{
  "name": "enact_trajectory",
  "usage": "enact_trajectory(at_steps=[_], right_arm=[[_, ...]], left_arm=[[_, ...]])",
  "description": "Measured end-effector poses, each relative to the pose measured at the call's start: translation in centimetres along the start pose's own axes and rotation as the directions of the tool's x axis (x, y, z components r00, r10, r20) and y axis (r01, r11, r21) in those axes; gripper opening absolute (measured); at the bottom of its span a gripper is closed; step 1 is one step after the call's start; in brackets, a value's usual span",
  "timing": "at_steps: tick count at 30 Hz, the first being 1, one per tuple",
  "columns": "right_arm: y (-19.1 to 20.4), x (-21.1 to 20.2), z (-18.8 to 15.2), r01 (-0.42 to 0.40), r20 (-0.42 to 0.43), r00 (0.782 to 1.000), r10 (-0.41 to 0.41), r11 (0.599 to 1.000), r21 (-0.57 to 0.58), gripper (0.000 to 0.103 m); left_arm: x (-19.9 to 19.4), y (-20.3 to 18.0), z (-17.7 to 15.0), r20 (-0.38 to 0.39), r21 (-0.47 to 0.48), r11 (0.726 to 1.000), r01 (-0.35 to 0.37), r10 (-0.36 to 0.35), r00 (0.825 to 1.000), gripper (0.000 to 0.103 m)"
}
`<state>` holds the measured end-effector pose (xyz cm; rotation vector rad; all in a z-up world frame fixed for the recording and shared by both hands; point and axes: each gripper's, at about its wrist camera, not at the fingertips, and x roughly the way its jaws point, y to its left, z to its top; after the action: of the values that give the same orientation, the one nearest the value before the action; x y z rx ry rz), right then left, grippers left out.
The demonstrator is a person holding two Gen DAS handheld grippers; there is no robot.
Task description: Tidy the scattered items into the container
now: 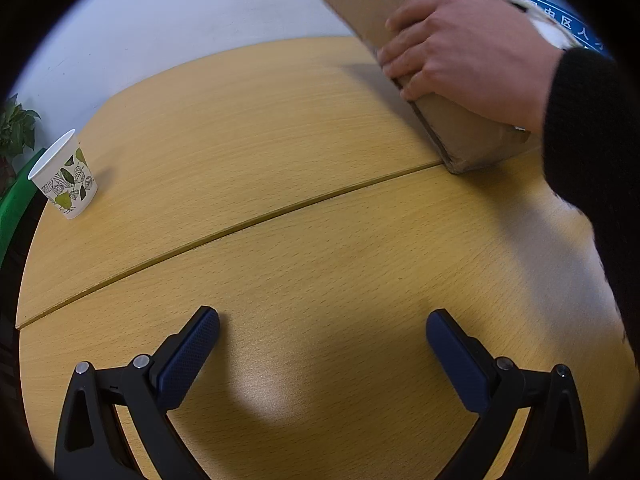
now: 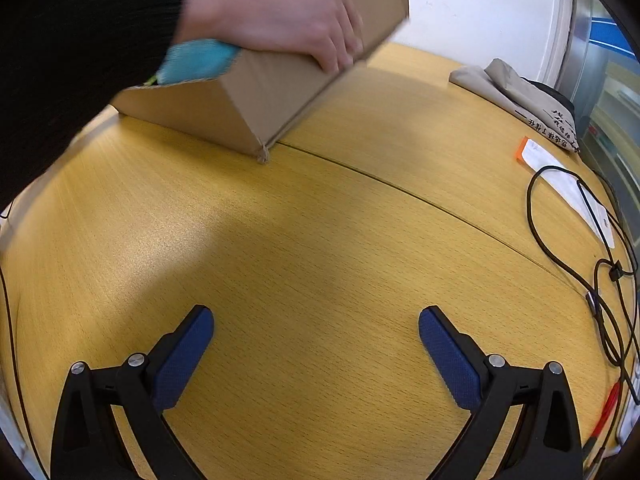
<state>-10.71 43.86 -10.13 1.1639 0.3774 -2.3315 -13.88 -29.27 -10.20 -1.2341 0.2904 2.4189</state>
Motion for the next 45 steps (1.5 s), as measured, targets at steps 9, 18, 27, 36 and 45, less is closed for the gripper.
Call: enact_trajectory(at_steps=[9,18,27,36,45], right_arm=[[-0.02,0.0,0.0,-0.001,0.0,1.0,0.001,1.0,-0.001,0.103],[-0.04,0.04,-0.01,-0.002,0.0,1.0,0.002,1.0,-0.002,0.103],[-0.04,0.0,0.01,-0.003,0.0,1.0,0.003,1.0,-0.003,0.103],[-0.06,-0.01,0.01,-0.003,0.001,1.0,0.003,1.0,-0.003,0.103],[-0.07,-0.02,0.01,-0.004,0.001,1.0,0.004,1.0,-0.004,0.103]], left_arm=[[-0.01,-0.02,0.03,0.0,0.001,1.0,0.001,-0.001,1.0,0.103],[-0.03,0.04,0.1,0.0,0.002,1.0,0.001,-0.001,1.0,0.103],[0.04,0.02,0.19,0.0,0.003,1.0,0.002,-0.002,1.0,0.103],[0.02,-0.04,0.27,0.0,0.004,1.0,0.003,-0.003,1.0,0.103],[0.05,-0.09,0.39,0.0,0.005,1.0,0.005,-0.005,1.0,0.103]])
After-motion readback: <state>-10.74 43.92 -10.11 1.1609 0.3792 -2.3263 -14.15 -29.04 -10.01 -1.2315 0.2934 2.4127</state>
